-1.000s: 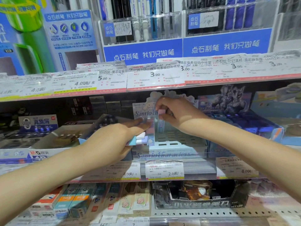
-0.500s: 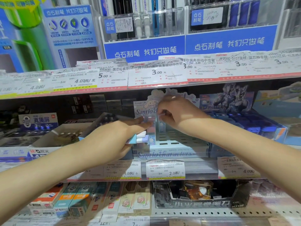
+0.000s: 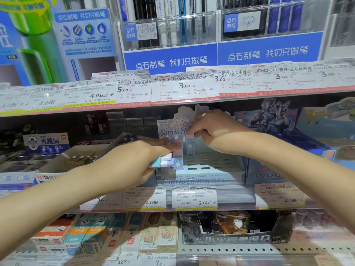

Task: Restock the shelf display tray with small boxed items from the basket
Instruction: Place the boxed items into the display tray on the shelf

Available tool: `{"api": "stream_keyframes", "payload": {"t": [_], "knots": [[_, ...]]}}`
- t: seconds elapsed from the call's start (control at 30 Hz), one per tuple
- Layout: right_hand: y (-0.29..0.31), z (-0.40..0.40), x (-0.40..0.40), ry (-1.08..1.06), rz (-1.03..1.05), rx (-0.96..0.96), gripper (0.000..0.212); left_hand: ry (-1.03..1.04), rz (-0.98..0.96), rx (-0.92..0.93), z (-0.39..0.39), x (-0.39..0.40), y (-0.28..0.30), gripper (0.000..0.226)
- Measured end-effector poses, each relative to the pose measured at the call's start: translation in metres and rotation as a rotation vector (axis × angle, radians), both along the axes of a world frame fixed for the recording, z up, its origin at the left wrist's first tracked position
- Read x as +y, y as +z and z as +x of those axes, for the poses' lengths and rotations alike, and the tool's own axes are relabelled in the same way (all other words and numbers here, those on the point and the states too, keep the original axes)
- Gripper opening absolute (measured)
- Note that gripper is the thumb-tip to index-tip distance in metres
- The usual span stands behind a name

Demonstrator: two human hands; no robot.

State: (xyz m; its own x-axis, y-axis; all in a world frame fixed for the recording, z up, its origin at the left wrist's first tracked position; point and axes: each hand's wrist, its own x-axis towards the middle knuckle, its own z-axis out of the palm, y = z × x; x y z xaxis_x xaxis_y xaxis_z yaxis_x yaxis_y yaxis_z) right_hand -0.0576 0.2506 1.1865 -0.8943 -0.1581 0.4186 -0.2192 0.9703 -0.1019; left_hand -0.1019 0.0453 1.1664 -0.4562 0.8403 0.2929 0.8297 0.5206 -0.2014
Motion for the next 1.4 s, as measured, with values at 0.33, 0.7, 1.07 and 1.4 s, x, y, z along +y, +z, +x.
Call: {"api": "stream_keyframes", "payload": {"t": [0.33,0.7,1.07,1.4], "knots": [[0.002,-0.001,-0.001,-0.025,-0.103,-0.123,0.038,-0.046,-0.003,-0.079,-0.010,-0.003,0.002,0.030],[0.010,0.008,0.003,0.002,-0.166,-0.059,0.048,-0.064,0.285,-0.037,0.004,-0.004,-0.005,0.046],[0.009,0.049,-0.032,0.352,-0.591,-0.046,0.021,-0.017,0.704,-0.832,0.031,-0.002,0.002,0.029],[0.005,0.039,-0.030,0.408,-0.765,-0.142,0.007,-0.125,0.650,-1.537,0.036,0.004,0.001,0.028]]}}
